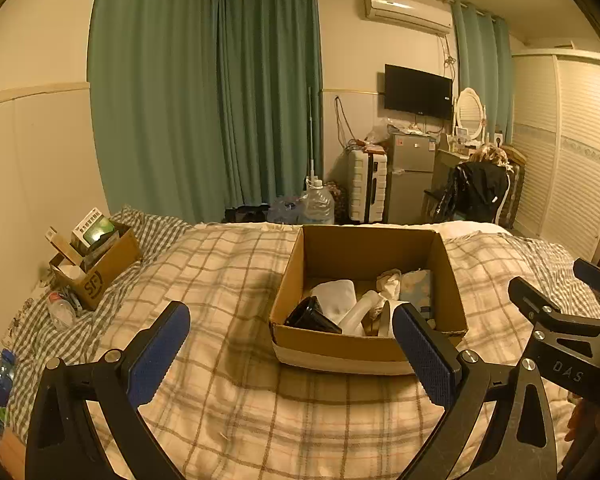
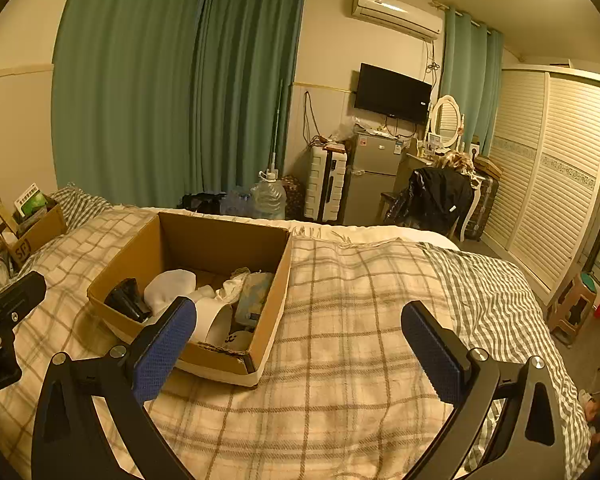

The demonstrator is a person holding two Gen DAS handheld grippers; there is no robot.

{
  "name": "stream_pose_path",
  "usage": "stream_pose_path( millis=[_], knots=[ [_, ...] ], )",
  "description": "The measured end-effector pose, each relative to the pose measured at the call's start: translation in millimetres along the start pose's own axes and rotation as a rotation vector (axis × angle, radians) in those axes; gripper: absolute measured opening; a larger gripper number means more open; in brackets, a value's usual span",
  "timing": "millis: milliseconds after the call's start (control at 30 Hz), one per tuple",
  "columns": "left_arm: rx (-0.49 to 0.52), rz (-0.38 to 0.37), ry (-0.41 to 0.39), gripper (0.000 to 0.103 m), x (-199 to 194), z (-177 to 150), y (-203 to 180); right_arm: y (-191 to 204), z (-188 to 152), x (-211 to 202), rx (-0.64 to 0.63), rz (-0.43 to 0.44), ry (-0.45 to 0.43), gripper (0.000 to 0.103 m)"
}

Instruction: Organize objects

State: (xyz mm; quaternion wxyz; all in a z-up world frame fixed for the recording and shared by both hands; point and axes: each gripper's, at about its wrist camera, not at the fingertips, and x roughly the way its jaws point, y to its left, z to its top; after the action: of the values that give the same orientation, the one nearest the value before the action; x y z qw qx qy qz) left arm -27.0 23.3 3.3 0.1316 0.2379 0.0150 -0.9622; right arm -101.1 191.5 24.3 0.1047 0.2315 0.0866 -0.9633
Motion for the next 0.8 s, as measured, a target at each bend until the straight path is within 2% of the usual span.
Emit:
stream_pose_path(
  millis=[300, 800],
  knots=[
    [-0.014, -0.021, 0.014, 0.103, 1.0, -0.9, 1.7, 1.9, -0.9, 2.7, -0.005, 0.002, 0.003, 0.103],
    [-0.023, 0.02, 0.012, 0.103, 0.3, -1.0, 3.7, 5.1, -2.9, 2.2, -0.02, -0.007, 0.005, 0.103]
  ],
)
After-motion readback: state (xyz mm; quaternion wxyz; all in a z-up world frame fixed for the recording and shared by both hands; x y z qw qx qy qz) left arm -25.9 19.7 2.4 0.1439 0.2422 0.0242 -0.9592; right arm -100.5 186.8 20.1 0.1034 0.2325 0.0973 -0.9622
